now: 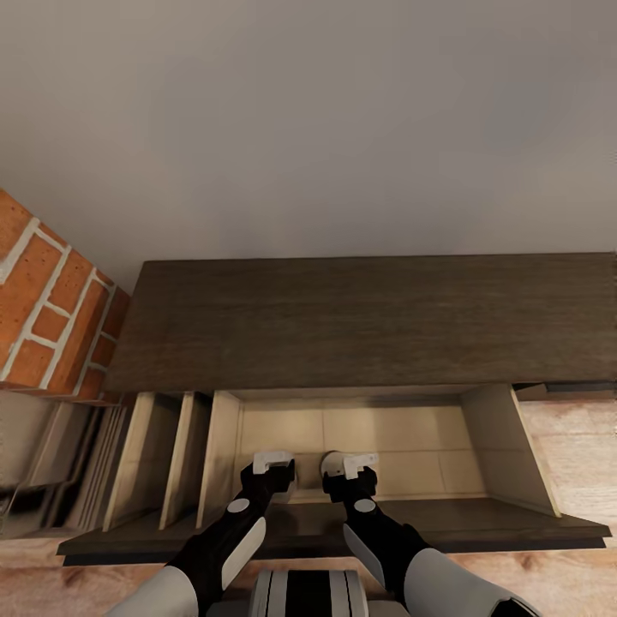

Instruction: Place each of the two pumpkins and all three candles from the living room inside a cabinet in the living room (use any cabinet), then make sure every cabinet is closed, and position the cauldron so it is next to a table in the living room.

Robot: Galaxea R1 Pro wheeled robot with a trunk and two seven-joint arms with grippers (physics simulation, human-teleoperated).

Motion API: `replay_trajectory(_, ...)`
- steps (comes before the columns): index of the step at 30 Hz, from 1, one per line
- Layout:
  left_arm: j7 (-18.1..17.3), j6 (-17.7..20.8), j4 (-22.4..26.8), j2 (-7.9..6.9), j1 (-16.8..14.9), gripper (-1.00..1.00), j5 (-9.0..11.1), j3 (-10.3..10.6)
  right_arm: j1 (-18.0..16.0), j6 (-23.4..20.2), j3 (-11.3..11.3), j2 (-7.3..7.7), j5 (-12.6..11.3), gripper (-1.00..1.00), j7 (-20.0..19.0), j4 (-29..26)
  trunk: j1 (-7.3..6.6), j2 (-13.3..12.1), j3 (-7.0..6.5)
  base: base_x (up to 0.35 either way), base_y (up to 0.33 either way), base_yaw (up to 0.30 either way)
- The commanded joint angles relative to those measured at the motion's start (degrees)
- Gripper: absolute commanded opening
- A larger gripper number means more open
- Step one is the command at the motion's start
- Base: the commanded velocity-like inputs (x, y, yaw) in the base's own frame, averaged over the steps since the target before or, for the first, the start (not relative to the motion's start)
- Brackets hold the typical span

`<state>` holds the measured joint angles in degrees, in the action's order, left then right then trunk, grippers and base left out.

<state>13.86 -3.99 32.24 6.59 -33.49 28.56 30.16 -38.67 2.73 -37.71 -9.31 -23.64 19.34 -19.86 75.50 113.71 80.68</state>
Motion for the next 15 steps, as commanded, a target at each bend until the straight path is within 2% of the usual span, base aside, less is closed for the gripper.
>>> replay_trajectory(1,0.01,0.01,0.0,0.0,0.0,1.0,0.0,0.0,0.0,0.0,0.0,0.0,0.0,1.0,0.0,0.0,-0.22,-0.42,-0.19,0.0,0.0,0.0)
replay_trajectory(15,0.11,0.2,0.01,0.0,0.0,1.0,0.09,-0.16,0.0,-0.06,0.06,0.01,-0.05,1.0,-0.07,-0.15,-3.3,-6.03,-2.7,0.0,0.0,0.0)
